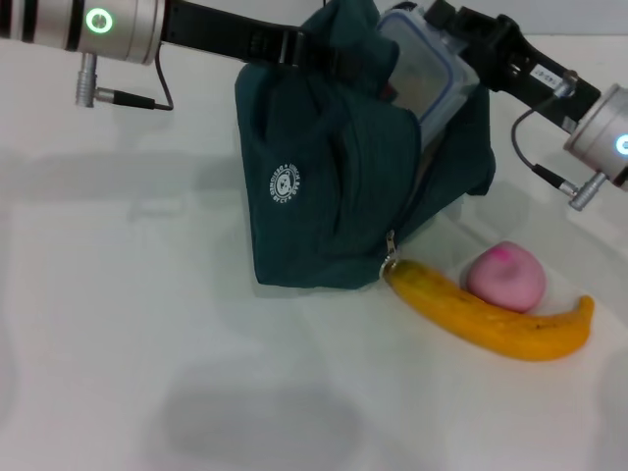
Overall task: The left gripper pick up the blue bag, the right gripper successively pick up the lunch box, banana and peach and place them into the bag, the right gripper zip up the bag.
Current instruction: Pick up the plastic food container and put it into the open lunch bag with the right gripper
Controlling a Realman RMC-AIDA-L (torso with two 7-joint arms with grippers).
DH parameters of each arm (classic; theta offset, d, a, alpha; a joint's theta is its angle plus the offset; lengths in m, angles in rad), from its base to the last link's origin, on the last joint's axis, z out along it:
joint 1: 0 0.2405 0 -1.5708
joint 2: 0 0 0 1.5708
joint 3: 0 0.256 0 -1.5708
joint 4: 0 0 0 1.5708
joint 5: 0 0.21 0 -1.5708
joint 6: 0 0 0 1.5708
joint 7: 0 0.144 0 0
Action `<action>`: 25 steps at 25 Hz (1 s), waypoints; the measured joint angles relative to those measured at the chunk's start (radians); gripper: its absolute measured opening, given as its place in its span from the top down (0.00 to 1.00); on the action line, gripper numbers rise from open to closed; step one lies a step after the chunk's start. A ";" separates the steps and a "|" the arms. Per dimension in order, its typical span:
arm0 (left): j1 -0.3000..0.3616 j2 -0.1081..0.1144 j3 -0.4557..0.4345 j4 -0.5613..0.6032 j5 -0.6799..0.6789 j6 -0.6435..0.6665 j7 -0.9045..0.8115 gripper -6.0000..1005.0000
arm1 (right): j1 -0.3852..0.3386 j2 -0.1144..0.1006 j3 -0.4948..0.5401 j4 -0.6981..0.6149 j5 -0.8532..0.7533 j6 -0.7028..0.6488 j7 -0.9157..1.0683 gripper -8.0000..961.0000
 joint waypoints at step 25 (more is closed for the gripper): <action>-0.006 -0.001 -0.005 -0.021 -0.004 0.004 0.000 0.95 | 0.086 0.000 -0.034 0.049 -0.118 0.088 0.000 0.87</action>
